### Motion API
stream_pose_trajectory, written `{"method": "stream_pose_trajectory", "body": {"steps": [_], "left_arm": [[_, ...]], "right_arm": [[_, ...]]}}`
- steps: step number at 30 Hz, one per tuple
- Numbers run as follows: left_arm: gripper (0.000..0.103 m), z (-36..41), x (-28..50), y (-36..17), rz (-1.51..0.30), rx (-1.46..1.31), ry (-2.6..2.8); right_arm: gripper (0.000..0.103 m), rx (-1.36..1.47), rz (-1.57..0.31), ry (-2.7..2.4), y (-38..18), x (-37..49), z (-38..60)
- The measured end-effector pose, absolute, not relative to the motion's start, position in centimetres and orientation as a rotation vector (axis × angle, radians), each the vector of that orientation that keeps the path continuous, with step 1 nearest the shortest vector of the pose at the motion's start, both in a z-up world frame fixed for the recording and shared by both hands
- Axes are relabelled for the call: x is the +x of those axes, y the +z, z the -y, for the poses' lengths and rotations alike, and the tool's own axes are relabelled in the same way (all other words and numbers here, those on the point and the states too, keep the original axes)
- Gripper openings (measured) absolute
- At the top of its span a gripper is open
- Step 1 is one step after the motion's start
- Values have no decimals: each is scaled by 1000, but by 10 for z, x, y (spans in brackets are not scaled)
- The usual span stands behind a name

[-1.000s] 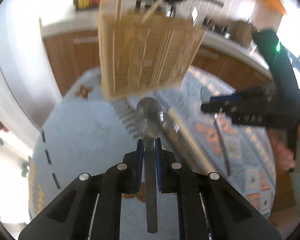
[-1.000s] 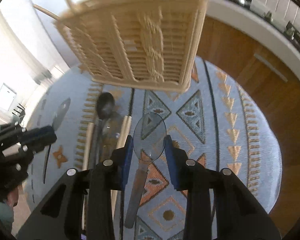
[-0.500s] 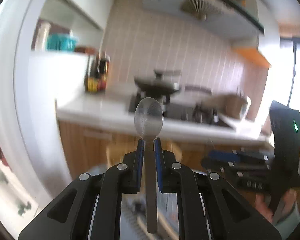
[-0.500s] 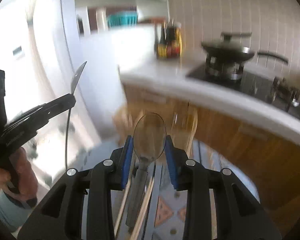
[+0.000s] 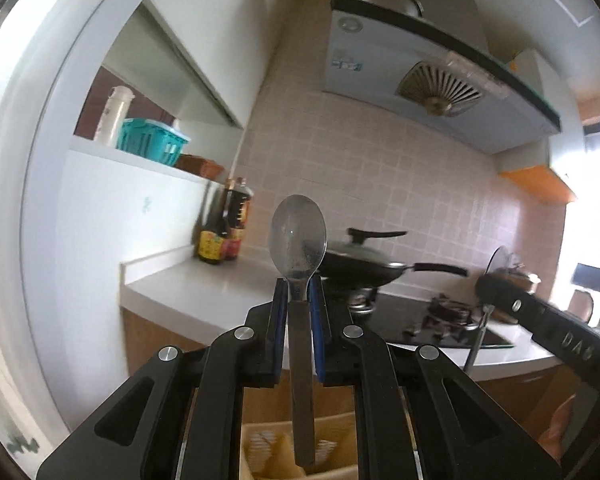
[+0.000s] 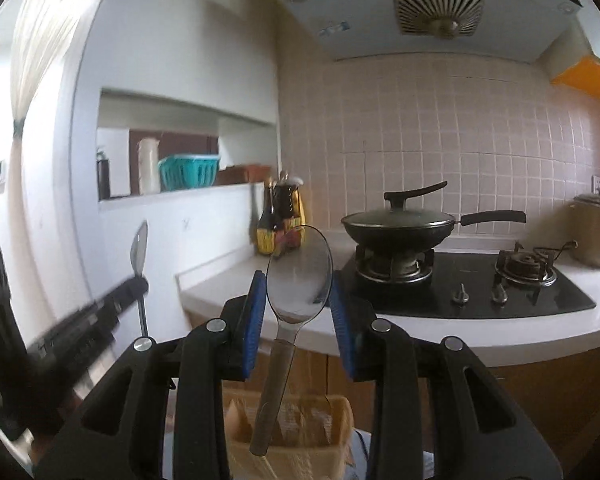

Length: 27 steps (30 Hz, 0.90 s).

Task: Organize utensils
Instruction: 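Lower both clear spoons into the woven caddy and open both tools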

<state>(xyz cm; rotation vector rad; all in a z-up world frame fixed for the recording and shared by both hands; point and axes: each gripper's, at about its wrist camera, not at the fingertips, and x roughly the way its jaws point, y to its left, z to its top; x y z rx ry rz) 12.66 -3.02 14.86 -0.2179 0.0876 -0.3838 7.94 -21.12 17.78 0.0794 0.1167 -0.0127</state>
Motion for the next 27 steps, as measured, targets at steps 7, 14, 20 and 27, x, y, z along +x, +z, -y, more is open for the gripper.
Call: {"method": "stream_pose_trajectory", "body": {"steps": [7,14,20,27], "left_arm": [[9,28,159,114,-127,-226,-389],[9,25,171,94,-154,-240,-403],[10,24,172,82,-182,-245,-418],[15,20,160,77,-201,-238,-434]], "right_arm": [[29,128,-179,-18,131,124,213],[29,114,-217,-14,103,141,210],[29,98,-222,20,93,135,207],[30,83,-239,71,93,122,206]]}}
